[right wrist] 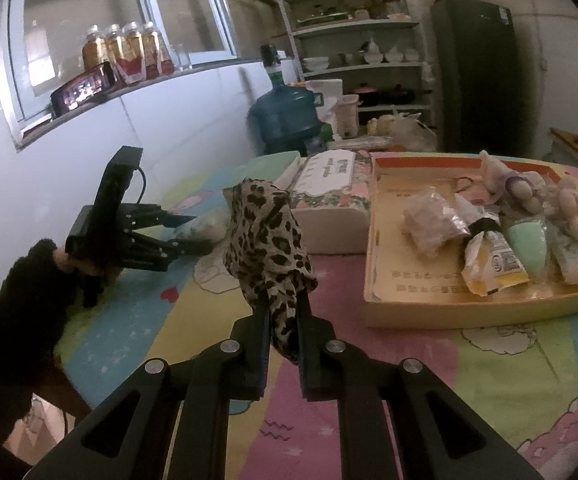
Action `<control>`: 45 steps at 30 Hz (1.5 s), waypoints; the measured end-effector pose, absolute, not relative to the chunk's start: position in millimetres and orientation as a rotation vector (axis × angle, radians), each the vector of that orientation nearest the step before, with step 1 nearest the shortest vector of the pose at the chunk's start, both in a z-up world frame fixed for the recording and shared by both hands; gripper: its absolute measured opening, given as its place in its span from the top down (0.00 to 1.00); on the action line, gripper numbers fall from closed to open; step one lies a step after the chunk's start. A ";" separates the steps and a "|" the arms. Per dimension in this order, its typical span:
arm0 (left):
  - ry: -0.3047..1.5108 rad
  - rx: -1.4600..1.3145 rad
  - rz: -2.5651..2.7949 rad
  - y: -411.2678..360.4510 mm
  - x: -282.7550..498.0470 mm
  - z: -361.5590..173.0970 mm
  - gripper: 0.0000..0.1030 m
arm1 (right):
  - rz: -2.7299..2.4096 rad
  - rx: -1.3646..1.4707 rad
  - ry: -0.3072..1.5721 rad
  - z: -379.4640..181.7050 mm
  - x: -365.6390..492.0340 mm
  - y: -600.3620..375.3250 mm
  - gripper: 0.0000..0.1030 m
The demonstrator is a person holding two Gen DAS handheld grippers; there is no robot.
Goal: Organize soft objects
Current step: 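Grasp the white floral tissue pack with the left gripper, then carry the tissue pack and scrunchie over the box lid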
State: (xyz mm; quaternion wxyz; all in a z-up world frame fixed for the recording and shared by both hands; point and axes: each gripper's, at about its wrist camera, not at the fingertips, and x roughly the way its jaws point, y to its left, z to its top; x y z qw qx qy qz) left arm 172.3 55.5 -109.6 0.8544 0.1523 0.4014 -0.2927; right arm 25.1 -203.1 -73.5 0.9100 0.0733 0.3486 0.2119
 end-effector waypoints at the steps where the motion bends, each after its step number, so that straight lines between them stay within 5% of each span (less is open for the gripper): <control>1: 0.840 0.301 -0.603 55.7 168.5 -108.0 0.48 | 0.439 0.153 0.718 -73.8 24.3 -202.6 0.88; 23: 0.696 0.132 -0.338 -16.1 51.6 -47.4 0.50 | 0.435 0.213 0.672 -68.1 11.0 -222.5 0.88; 45: 0.617 -0.066 -0.262 -97.2 57.3 -20.6 0.50 | 0.287 0.305 0.578 -48.3 7.4 -317.7 0.88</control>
